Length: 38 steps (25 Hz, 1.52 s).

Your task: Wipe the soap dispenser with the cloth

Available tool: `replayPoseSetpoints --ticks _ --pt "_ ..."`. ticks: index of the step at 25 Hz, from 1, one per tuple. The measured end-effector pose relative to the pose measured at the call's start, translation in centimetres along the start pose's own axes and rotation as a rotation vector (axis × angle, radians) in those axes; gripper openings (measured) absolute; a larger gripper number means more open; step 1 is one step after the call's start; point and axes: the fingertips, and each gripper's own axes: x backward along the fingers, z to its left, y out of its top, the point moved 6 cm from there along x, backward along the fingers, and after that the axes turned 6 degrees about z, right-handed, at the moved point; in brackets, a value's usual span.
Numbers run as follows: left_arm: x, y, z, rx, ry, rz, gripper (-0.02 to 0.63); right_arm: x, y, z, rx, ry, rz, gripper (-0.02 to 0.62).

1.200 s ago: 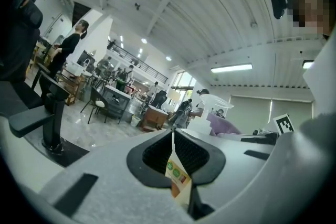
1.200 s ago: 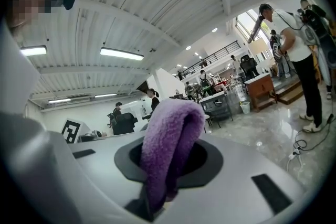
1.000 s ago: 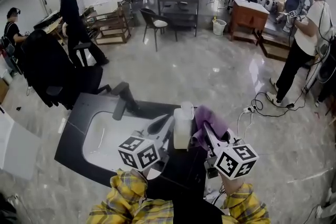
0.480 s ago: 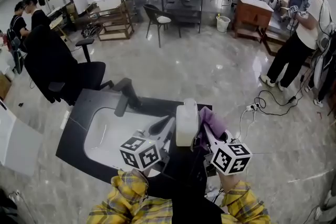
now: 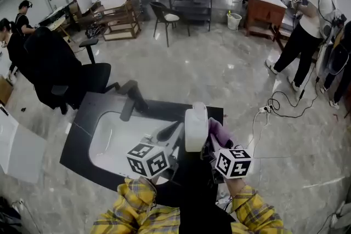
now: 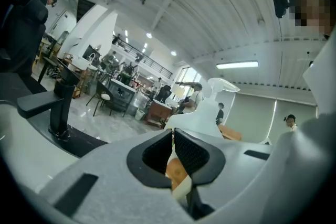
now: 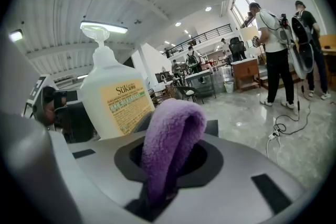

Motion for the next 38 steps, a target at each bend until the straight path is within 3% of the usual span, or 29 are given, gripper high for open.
replayPoseSetpoints --ticks 8,17,20,24,30,34,38 --pt "-0.3 -0.3 0.1 0.004 0.001 0.017 0.015 -1.6 -2.4 -1.0 0.032 -0.048 0.089 0.074" --pt "0.3 -0.9 1.0 0.005 0.016 0.025 0.016 -1.8 -3.5 -1.7 0.144 -0.071 0.147 0.074" --pt "1.5 -0.3 1.5 0.001 0.015 -0.013 0.015 0.2 -2.1 -1.3 0.119 -0.076 0.068 0.074" --pt "2.2 1.9 0.9 -0.013 0.017 -0.092 0.017 5.2 2.5 -0.3 0.136 -0.032 -0.123 0.074" --pt "2.2 3.8 -0.8 -0.086 -0.058 -0.105 0.017 11.5 6.7 3.9 0.261 0.074 -0.348 0.074" --pt "1.7 4.1 -2.4 -0.123 -0.109 -0.074 0.018 13.0 7.5 6.8 0.33 0.14 -0.409 0.074" --pt "1.1 4.7 -3.3 -0.141 -0.132 -0.058 0.018 12.3 7.8 8.8 0.415 0.152 -0.407 0.074"
